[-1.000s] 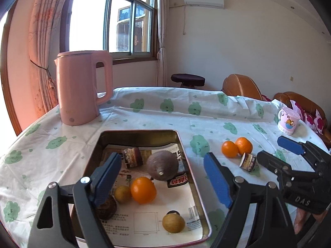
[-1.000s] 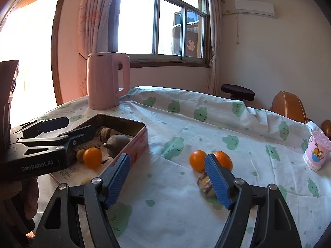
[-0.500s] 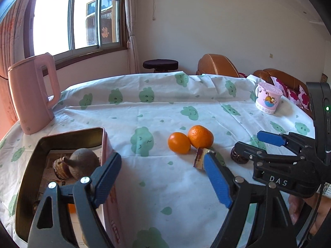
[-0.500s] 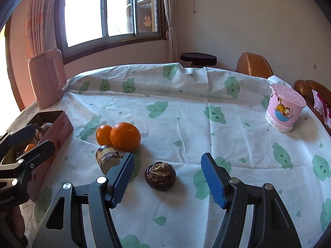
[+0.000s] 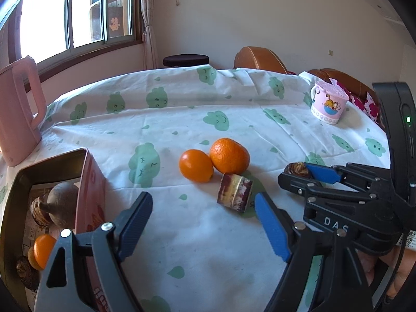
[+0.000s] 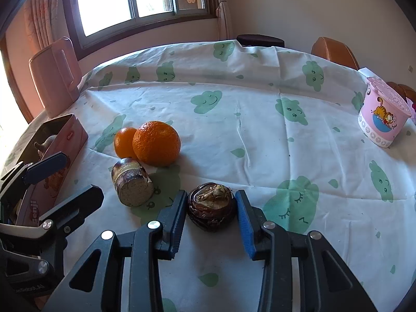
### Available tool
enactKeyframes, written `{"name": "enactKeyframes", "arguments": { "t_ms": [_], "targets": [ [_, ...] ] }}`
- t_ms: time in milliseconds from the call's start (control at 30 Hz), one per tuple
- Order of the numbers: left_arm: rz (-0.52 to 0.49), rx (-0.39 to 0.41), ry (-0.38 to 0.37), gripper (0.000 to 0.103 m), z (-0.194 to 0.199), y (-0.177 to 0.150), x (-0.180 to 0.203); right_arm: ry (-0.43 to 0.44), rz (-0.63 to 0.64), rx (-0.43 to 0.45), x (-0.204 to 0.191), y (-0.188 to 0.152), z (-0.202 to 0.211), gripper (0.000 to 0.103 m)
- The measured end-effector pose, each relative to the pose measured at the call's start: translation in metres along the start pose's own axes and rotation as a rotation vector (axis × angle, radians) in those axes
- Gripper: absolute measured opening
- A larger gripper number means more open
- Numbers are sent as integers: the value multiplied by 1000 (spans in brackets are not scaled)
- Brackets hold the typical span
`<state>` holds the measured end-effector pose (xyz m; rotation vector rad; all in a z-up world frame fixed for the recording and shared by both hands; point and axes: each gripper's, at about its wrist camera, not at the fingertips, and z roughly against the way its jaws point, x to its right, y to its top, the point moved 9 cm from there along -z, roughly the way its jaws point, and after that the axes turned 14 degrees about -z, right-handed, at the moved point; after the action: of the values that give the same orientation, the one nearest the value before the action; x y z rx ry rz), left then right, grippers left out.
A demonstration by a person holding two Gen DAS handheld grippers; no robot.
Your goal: Organize fruits
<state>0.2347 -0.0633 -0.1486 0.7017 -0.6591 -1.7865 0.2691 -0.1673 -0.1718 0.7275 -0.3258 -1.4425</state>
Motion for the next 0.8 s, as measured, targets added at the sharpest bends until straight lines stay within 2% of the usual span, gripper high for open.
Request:
{"name": "enactKeyframes", "arguments": {
  "t_ms": [100,267,400,800],
  "targets": [
    [-19,-20,-13,81,-7,3,7,-21,-45,51,9,6,10,39],
    [-27,-76,-65,67,-26,4,17,-47,-76,98,18,12,18,39],
    [-21,-103,-130,34,-34,2,24,-45,-71,98,16,12,18,40],
    [12,-12,-93,34,-17,10,14,-4,-10,142,1,12,27,40]
  ]
}}
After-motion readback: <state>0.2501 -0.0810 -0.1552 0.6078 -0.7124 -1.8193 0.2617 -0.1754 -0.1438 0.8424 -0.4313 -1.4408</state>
